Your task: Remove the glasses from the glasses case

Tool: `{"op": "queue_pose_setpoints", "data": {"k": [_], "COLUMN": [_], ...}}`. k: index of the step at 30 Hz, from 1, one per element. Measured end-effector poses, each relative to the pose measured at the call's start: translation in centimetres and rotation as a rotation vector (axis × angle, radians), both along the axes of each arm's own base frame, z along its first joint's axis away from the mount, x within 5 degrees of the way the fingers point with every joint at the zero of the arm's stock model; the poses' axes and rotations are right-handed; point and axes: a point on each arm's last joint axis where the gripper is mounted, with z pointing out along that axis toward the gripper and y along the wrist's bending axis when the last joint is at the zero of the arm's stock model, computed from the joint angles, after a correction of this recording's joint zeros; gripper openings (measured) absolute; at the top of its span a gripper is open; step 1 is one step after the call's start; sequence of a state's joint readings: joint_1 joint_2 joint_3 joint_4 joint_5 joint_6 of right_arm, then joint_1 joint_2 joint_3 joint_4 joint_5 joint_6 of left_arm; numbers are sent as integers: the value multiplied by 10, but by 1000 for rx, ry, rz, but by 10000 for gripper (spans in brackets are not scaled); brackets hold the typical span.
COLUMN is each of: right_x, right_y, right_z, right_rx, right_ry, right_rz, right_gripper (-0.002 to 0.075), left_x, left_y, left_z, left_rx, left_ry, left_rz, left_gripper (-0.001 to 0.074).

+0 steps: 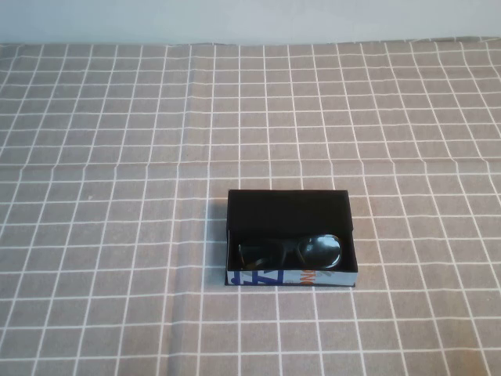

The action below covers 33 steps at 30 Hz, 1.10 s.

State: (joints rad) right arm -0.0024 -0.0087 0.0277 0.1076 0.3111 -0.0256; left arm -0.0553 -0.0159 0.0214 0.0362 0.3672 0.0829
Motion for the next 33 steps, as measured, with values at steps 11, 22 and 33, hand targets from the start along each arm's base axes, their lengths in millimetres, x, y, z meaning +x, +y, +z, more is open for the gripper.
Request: {"op": "queue_pose_setpoints", "data": {"k": [11,22,33], "right_x": [0,0,0], "right_y": [0,0,1], "right_z": [0,0,0], "right_rx": [0,-3,21], "right_ry": [0,0,0], "right_rz": [0,1,3], "right_gripper": [-20,-20,-20], "left_x": [0,0,0], "left_y": [0,0,0], "left_z": [0,0,0], "left_rx": [0,0,0], "left_ry": [0,0,0], "left_rz": [0,0,0], "left_gripper": [-5,-5,-5]}}
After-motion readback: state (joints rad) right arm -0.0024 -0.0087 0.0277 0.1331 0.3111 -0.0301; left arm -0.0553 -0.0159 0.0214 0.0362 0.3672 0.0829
